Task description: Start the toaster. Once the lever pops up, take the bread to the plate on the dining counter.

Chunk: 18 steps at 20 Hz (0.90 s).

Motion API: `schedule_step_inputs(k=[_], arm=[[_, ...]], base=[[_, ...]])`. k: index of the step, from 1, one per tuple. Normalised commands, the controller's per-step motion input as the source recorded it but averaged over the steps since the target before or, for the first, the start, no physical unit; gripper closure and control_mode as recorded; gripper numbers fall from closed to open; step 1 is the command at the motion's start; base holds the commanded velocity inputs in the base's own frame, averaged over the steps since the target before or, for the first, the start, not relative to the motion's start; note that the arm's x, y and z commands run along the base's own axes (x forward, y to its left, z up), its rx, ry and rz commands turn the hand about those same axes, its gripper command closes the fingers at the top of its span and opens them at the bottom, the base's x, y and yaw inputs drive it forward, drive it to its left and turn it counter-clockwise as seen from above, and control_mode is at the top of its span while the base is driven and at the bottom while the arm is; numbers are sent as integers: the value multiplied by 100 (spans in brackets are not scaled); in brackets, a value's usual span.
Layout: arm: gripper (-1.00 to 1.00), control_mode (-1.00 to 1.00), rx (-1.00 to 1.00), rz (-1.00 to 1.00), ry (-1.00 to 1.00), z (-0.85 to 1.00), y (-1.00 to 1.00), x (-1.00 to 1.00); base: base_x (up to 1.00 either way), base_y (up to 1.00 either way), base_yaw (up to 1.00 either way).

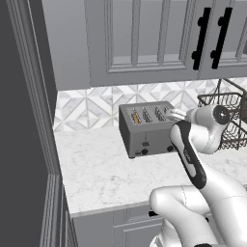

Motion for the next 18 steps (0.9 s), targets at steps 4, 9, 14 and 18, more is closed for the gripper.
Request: schedule_step_inputs(k=[4,9,14,18], arm=[[-100,-100,0,0,0,0,0,0],[-100,-100,0,0,0,0,0,0],[-100,-100,0,0,0,0,0,0],[-100,-100,0,0,0,0,0,0]], base=[[0,0,0],[0,0,0],[0,0,0],[0,0,0]])
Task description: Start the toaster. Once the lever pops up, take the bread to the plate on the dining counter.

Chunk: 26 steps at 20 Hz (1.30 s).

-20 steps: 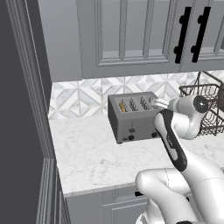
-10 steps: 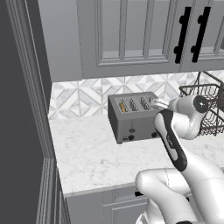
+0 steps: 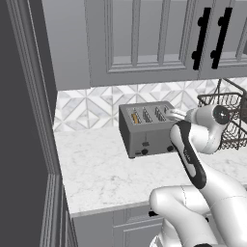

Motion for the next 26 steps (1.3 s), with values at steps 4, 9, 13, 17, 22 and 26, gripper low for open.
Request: schedule_step_inputs(k=[4,9,13,17,22,26], arm=[[-100,-100,0,0,0,0,0,0],[-100,-100,0,0,0,0,0,0],[-100,-100,0,0,0,0,0,0],[-100,-100,0,0,0,0,0,0],[-100,-100,0,0,0,0,0,0],[-100,-100,0,0,0,0,0,0]], base=[[0,0,0],[0,0,0],[0,0,0],[0,0,0],[0,0,0],[0,0,0]])
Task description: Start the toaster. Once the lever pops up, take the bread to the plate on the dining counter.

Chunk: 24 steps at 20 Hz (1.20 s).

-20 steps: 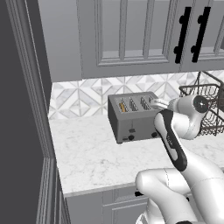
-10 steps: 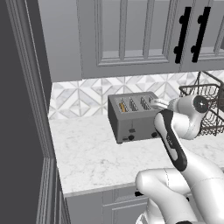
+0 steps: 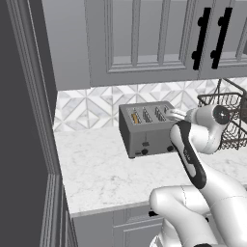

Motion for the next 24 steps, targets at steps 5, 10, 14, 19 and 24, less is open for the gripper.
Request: schedule_step_inputs(k=[5,10,14,19,24], arm=[[-100,-100,0,0,0,0,0,0],[-100,-100,0,0,0,0,0,0],[-100,-100,0,0,0,0,0,0],[-100,-100,0,0,0,0,0,0],[-100,-100,0,0,0,0,0,0]], base=[[0,0,0],[0,0,0],[0,0,0],[0,0,0],[0,0,0]])
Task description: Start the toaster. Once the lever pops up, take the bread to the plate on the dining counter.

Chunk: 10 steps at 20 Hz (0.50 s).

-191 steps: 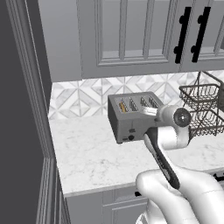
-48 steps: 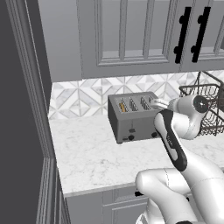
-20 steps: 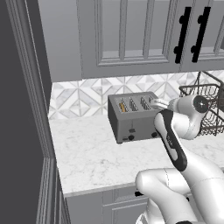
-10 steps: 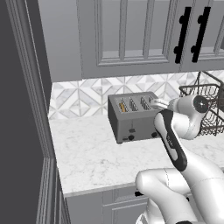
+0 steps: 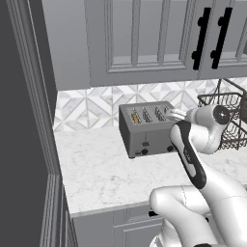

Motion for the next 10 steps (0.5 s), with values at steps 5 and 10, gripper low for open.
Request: schedule_step_inputs(k=[5,10], arm=[[-100,-100,0,0,0,0,0,0],[-100,-100,0,0,0,0,0,0]], base=[[0,0,0],[0,0,0]])
